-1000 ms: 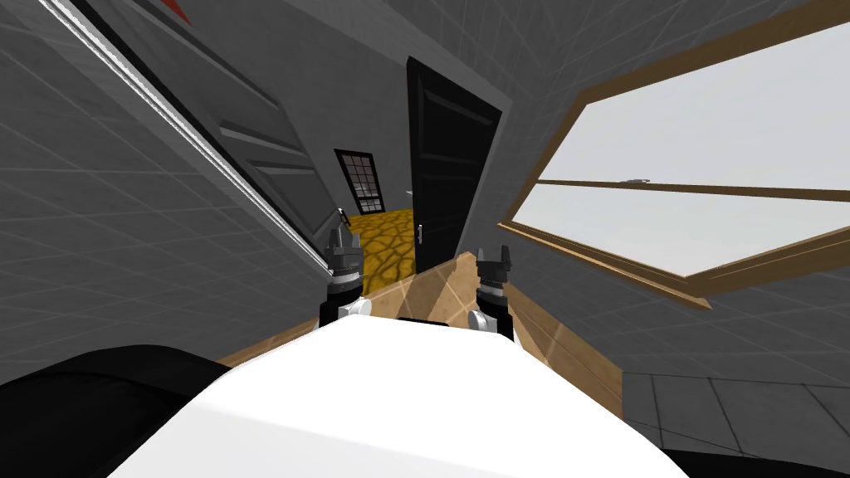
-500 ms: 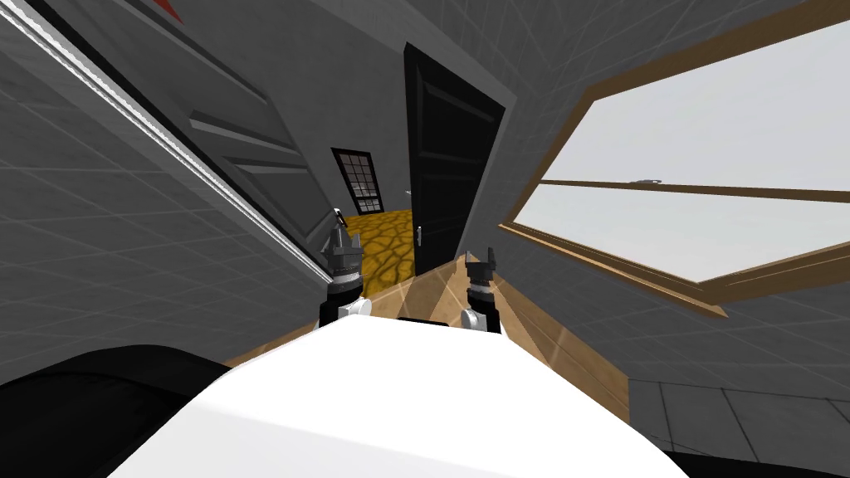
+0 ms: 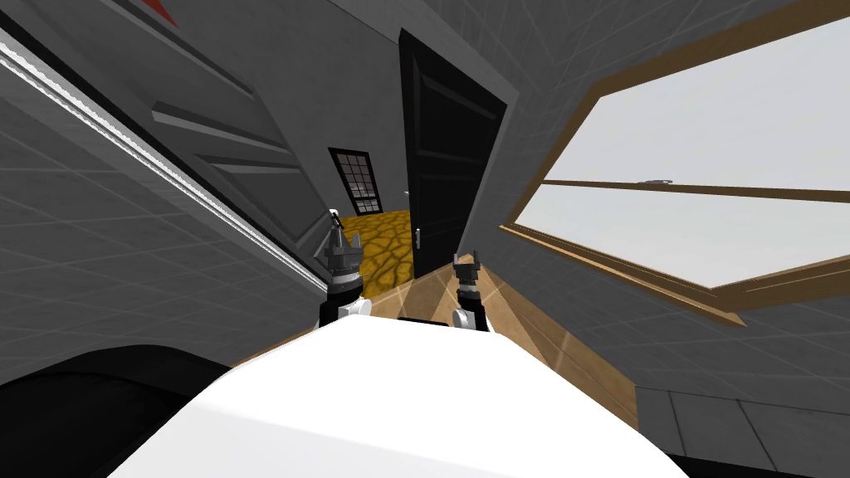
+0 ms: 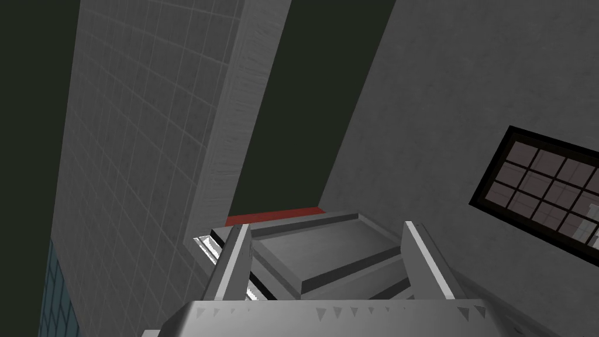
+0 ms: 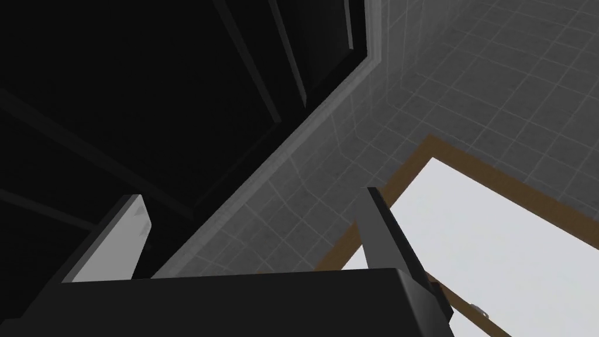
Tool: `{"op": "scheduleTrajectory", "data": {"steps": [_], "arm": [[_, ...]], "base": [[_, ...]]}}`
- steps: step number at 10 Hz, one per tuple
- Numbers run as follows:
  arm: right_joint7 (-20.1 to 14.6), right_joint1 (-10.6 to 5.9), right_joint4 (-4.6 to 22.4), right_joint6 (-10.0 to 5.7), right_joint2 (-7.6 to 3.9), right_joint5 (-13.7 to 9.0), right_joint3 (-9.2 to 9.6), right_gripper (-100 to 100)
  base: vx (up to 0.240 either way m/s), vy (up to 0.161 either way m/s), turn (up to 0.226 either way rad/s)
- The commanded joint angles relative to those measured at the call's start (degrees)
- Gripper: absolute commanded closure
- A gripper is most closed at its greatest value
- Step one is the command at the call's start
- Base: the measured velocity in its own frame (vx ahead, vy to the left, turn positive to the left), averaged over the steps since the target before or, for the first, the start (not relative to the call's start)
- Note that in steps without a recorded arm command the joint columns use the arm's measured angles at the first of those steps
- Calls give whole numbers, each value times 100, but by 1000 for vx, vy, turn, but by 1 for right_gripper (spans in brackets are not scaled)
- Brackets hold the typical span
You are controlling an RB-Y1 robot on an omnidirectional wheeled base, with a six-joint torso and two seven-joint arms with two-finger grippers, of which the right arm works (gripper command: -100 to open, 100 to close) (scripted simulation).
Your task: Push the door open
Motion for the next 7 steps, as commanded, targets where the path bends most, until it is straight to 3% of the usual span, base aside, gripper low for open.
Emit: {"op": "scheduleTrajectory", "data": {"steps": [1,3,6,7], "arm": [[-286,-77,241,-34,-46,-58,164,-100],[-489,-152,419,-57,-61,-92,266,-100],[-988,-378,956,-129,-101,-193,574,-100],[-1011,-378,956,-129,-101,-193,574,-100]], "base": [[100,4,-12],[79,5,-10],[69,5,-16],[67,-6,0]]}}
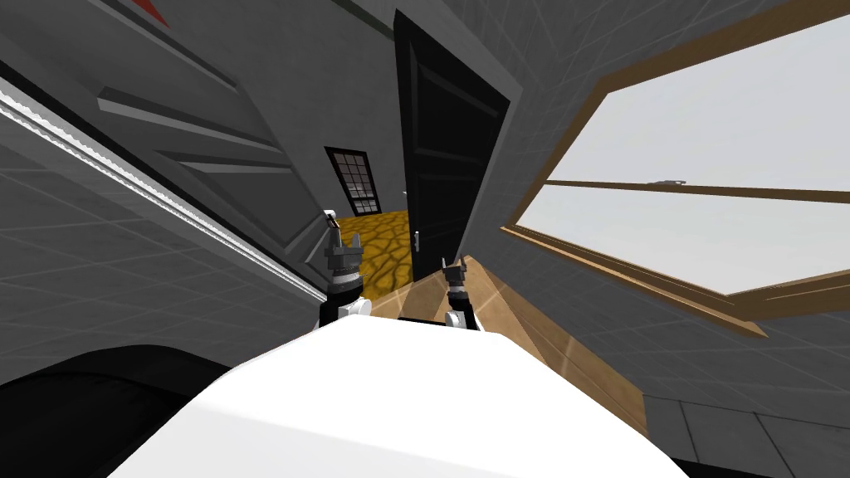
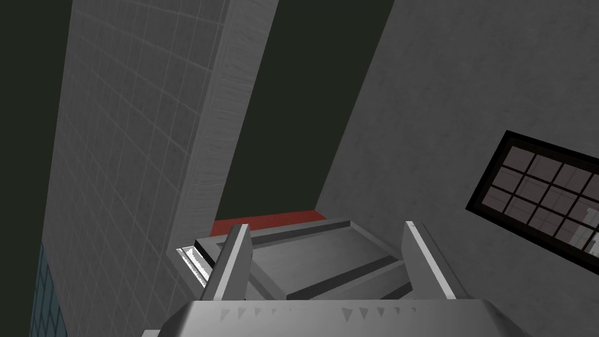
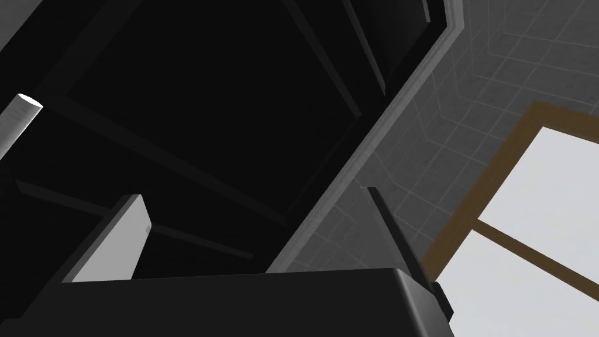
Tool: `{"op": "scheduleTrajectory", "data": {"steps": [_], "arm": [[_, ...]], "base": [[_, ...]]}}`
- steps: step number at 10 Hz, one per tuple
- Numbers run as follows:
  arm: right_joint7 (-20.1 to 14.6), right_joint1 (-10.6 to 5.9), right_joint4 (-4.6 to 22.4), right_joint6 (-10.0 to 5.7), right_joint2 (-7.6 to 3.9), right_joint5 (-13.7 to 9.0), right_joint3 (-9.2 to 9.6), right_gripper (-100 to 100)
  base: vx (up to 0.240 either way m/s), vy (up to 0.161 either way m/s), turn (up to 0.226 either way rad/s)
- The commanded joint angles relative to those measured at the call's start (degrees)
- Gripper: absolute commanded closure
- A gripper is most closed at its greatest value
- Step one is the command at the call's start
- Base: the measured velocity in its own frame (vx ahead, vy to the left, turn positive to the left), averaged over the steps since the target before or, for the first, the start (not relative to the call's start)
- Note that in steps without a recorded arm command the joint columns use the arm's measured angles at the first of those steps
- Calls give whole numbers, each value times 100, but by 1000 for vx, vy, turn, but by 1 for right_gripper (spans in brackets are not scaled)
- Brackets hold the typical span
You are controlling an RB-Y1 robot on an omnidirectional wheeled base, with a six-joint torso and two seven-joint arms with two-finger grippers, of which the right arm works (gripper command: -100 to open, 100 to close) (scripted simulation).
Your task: Push the door open
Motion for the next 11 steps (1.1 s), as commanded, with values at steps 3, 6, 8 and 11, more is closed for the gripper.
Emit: {"op": "scheduleTrajectory", "data": {"steps": [3,6,8,11], "arm": [[-567,-259,624,-119,-37,-111,330,-100],[-942,-413,996,-167,-52,-180,540,-100],[-1293,-567,1319,-216,-65,-249,749,-100],[-1646,-718,1720,-263,-73,-317,955,-100]], "base": [[80,-4,-15],[80,5,-9],[83,3,-16],[69,-1,-10]]}}
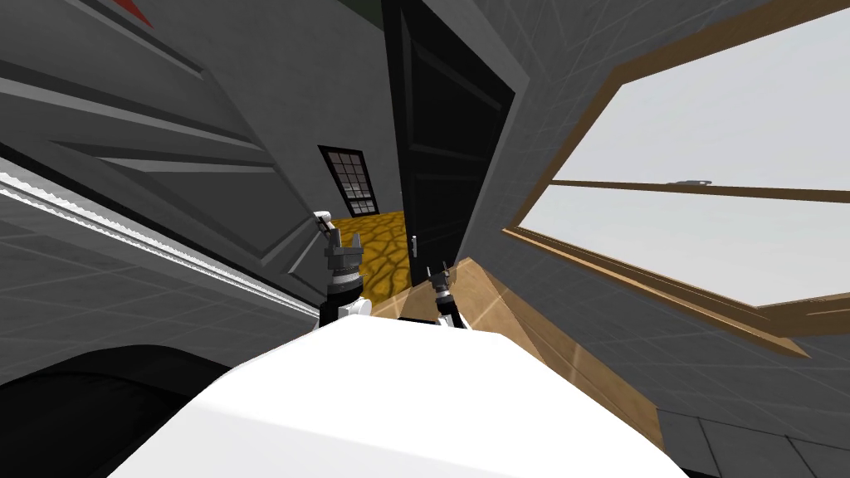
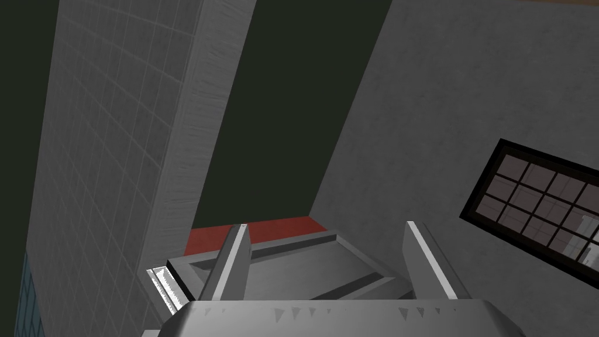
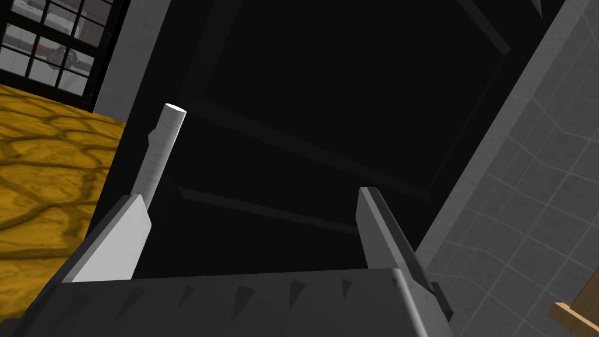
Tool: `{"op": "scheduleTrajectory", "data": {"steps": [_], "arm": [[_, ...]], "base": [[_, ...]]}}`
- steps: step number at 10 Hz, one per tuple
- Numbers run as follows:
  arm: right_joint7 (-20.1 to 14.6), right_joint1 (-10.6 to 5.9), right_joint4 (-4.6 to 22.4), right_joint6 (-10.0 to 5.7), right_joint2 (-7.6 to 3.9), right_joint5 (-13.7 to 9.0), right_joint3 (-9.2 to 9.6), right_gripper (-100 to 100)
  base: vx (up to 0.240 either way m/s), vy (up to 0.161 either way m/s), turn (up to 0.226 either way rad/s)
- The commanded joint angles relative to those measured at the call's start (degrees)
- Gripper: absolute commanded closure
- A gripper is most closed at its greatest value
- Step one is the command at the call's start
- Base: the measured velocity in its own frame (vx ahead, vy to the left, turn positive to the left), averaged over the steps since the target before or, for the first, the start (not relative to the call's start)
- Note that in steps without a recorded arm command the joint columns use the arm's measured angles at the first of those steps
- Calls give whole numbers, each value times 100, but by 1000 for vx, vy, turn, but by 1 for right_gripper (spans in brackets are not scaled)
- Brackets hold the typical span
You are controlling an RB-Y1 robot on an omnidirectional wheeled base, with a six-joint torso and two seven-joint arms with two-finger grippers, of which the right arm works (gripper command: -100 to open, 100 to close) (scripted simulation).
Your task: Push the door open
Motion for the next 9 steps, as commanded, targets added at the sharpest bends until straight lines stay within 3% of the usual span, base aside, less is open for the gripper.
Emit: {"op": "scheduleTrajectory", "data": {"steps": [1,7,9], "arm": [[-286,-156,286,-21,25,-55,155,-100],[-1268,-586,1325,-156,25,-248,740,-100],[-1426,-649,1476,-177,29,-276,827,-100]], "base": [[92,0,-19],[102,4,-15],[59,-3,-4]]}}
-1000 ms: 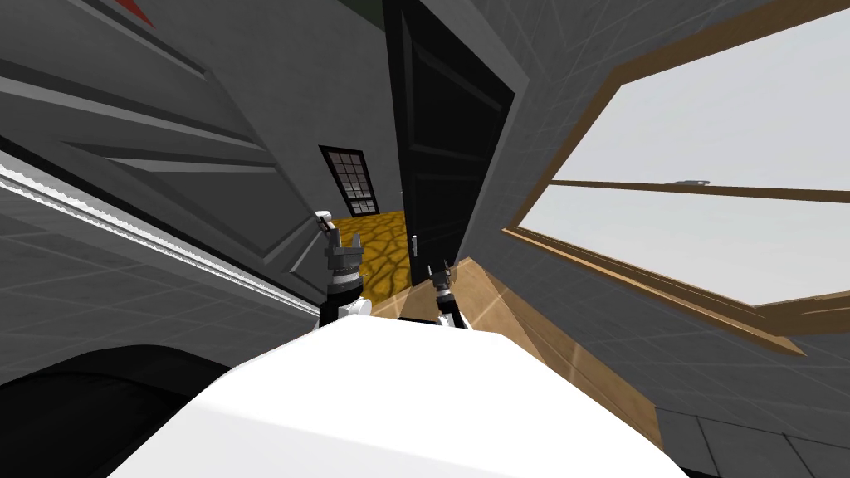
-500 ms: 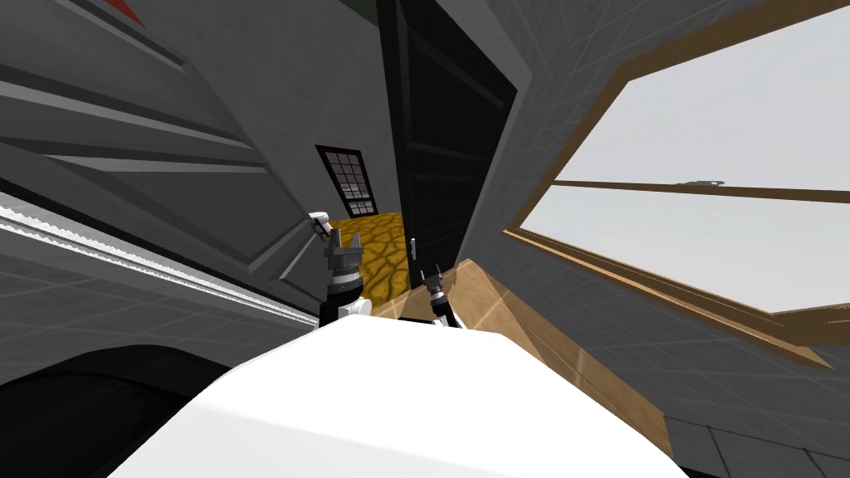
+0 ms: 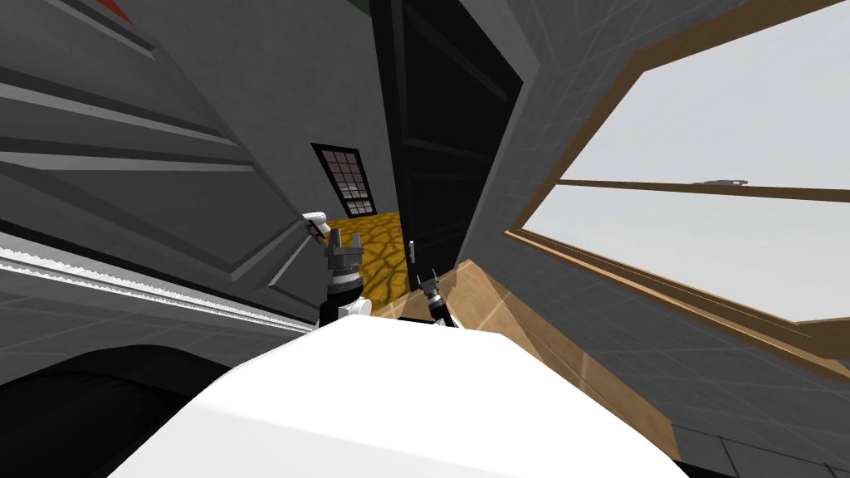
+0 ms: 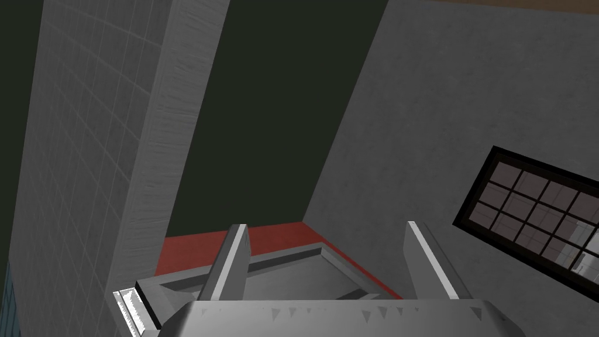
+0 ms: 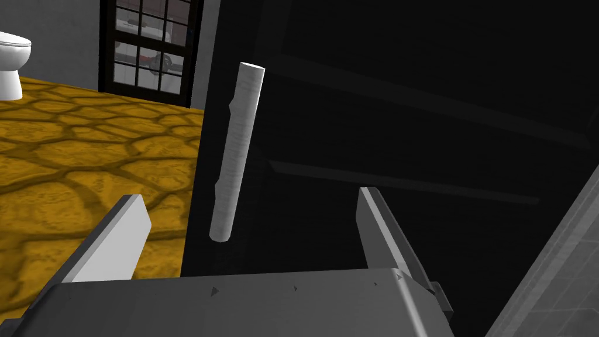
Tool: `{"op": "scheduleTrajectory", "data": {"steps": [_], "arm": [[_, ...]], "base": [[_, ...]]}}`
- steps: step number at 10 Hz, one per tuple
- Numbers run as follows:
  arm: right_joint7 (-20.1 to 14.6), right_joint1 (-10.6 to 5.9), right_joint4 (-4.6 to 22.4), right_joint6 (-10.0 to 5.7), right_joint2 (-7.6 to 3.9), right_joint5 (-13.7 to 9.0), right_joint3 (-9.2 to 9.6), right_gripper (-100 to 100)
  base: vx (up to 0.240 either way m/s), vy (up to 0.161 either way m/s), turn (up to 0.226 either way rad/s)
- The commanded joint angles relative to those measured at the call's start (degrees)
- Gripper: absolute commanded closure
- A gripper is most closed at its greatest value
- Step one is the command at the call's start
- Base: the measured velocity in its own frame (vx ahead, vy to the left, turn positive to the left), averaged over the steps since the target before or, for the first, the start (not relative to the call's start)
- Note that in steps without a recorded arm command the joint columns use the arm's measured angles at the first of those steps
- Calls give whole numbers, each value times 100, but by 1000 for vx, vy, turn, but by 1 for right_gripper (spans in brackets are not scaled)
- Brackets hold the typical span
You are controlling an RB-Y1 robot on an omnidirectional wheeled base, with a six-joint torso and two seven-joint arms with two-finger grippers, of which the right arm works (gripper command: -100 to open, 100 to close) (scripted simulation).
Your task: Push the door open
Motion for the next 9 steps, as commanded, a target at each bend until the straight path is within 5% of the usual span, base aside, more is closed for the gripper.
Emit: {"op": "scheduleTrajectory", "data": {"steps": [1,9], "arm": [[-238,-117,278,-57,21,-42,131,-100],[-1144,-510,1211,-181,58,-219,666,-100]], "base": [[68,6,-14],[87,3,-10]]}}
